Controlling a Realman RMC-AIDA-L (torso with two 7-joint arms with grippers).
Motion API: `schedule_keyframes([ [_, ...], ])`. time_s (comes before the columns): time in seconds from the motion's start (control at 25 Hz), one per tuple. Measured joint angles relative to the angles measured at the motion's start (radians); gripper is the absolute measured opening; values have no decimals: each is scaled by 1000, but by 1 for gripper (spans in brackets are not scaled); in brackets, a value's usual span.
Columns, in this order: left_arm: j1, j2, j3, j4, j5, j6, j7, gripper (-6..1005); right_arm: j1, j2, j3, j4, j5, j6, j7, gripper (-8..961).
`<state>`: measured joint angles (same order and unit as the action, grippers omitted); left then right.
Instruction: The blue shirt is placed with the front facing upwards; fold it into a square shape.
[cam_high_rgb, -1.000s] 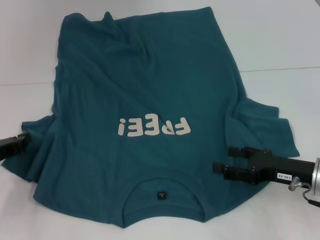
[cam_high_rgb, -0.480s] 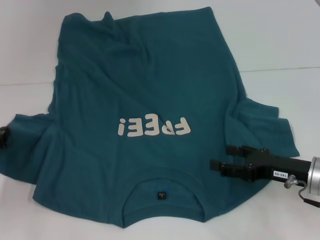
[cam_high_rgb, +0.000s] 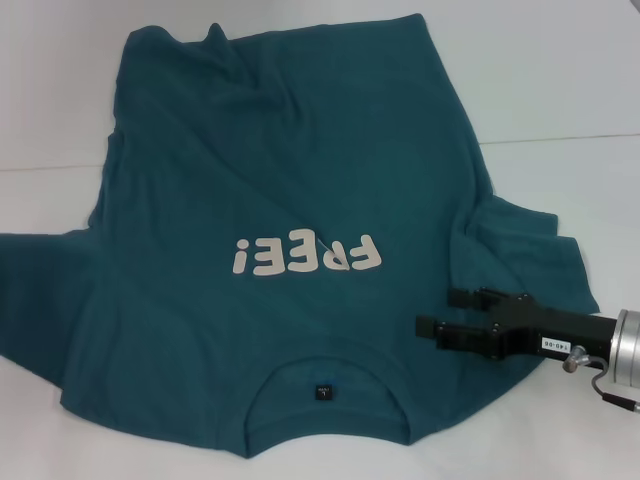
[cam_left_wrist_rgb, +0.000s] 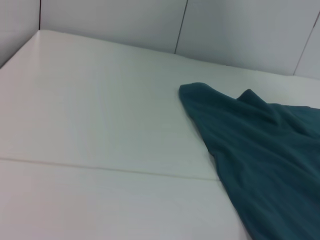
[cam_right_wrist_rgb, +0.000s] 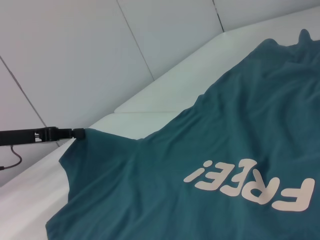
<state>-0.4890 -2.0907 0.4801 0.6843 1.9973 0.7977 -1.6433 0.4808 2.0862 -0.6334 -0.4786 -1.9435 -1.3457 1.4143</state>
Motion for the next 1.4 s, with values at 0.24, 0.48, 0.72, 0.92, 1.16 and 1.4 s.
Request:
schedule_keyframes([
  [0.24,-7,5,1,13,0,0,7,-1,4,0,-5,0,0,0,1,925],
  [0.48,-11,3,5,22,-2,10,0,-1,6,0,-8,1,0,2,8,925],
  [0.72,-14,-3,6,23,-9,57,-29,-1,6,0,-9,2,0,2,9,925],
  [0.92,-13,-4,2,23,-20,130,-61,-1,5,0,-9,2,0,2,9,925],
  [1.16,-9,-7,0,19,-66,254,-105,-1,5,0,-9,2,-1,2,9,925],
  [1.4,-8,-11,0,13,-114,336,-124,-2,2,0,-11,4,-3,0,9,925],
])
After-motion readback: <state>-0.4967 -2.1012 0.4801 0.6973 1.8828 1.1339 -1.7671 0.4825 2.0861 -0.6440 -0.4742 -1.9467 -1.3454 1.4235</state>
